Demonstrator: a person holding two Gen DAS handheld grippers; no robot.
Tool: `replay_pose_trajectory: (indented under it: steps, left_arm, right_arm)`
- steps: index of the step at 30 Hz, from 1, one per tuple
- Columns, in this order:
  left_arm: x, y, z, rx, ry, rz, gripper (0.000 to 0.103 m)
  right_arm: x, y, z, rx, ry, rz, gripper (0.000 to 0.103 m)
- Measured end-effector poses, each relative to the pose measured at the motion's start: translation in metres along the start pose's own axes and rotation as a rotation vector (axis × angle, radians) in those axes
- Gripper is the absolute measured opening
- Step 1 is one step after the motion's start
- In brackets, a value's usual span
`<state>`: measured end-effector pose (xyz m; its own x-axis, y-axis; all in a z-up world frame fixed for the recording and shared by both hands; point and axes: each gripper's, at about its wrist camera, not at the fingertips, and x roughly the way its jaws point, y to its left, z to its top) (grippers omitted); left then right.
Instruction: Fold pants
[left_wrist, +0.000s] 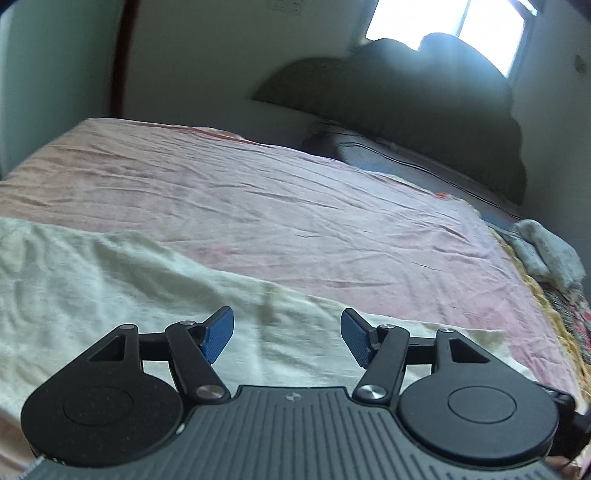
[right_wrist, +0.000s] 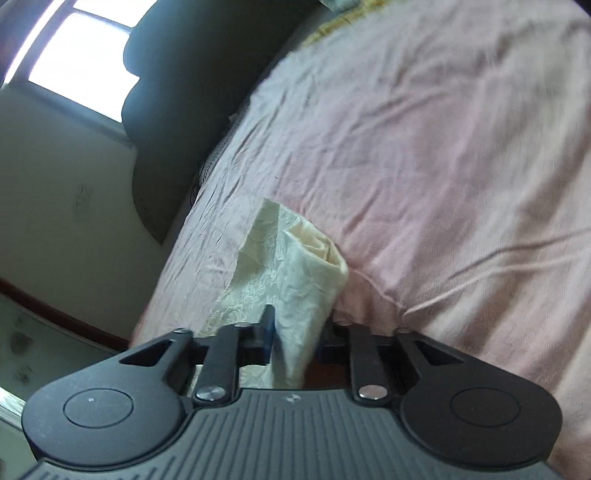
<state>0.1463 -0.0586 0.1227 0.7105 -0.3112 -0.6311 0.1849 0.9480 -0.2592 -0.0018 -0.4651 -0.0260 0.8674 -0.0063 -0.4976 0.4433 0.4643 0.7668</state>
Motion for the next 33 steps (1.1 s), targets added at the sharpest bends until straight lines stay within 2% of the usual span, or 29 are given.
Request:
replay_pose_trajectory:
  steps: [3, 6, 9, 11, 14, 18, 22, 24, 26, 27, 28, 29, 30, 31, 32, 33]
  left_arm:
    - [0.013, -0.025, 0.007, 0.002, 0.063, -0.118, 0.070]
    - [0.035, -0.050, 0.012, -0.032, 0.161, -0.254, 0.072]
    - [0.064, -0.076, 0.008, -0.068, 0.244, -0.354, 0.072]
    - [0.084, -0.100, 0.004, -0.044, 0.288, -0.400, 0.072]
    - [0.112, -0.133, -0.002, -0.021, 0.386, -0.460, 0.072]
    - [0.129, -0.177, -0.005, 0.055, 0.474, -0.537, 0.075]
    - [0.137, -0.207, -0.012, 0.182, 0.488, -0.508, 0.076]
    - [0.144, -0.209, -0.017, 0.212, 0.484, -0.451, 0.074]
    - [0.155, -0.198, -0.017, 0.184, 0.474, -0.382, 0.053]
    - [0.159, -0.191, -0.018, 0.166, 0.474, -0.367, 0.035]
    - [0.163, -0.182, -0.018, 0.136, 0.478, -0.363, 0.017]
    - [0.167, -0.173, -0.015, 0.101, 0.487, -0.349, 0.007]
    - [0.168, -0.163, -0.015, 0.061, 0.492, -0.344, 0.008]
    - [0.168, -0.154, -0.014, 0.024, 0.496, -0.342, 0.008]
    - [0.166, -0.145, -0.013, 0.000, 0.495, -0.341, 0.008]
    - [0.164, -0.136, -0.012, -0.015, 0.494, -0.344, 0.008]
  right_arm:
    - [-0.006, 0.025, -0.004, -0.197, -0.036, -0.037, 0.012]
    - [-0.013, 0.071, -0.024, -0.563, -0.092, -0.113, 0.011]
    - [-0.016, 0.101, -0.054, -0.870, -0.118, -0.127, 0.011]
    - [-0.013, 0.110, -0.068, -0.973, -0.113, -0.105, 0.011]
    - [-0.012, 0.115, -0.083, -1.061, -0.125, -0.106, 0.011]
    - [-0.013, 0.119, -0.099, -1.183, -0.136, -0.121, 0.011]
    - [-0.012, 0.127, -0.117, -1.325, -0.144, -0.117, 0.011]
    - [-0.016, 0.129, -0.123, -1.349, -0.145, -0.111, 0.011]
    - [-0.019, 0.131, -0.127, -1.362, -0.158, -0.114, 0.012]
    - [-0.020, 0.131, -0.127, -1.356, -0.158, -0.116, 0.013]
    - [-0.020, 0.131, -0.127, -1.358, -0.158, -0.125, 0.017]
    - [-0.021, 0.131, -0.130, -1.365, -0.161, -0.137, 0.029]
    - [-0.023, 0.130, -0.131, -1.365, -0.167, -0.141, 0.039]
    - [-0.026, 0.129, -0.132, -1.358, -0.169, -0.132, 0.065]
    - [-0.031, 0.127, -0.132, -1.348, -0.175, -0.104, 0.080]
    - [-0.038, 0.125, -0.131, -1.336, -0.183, -0.065, 0.081]
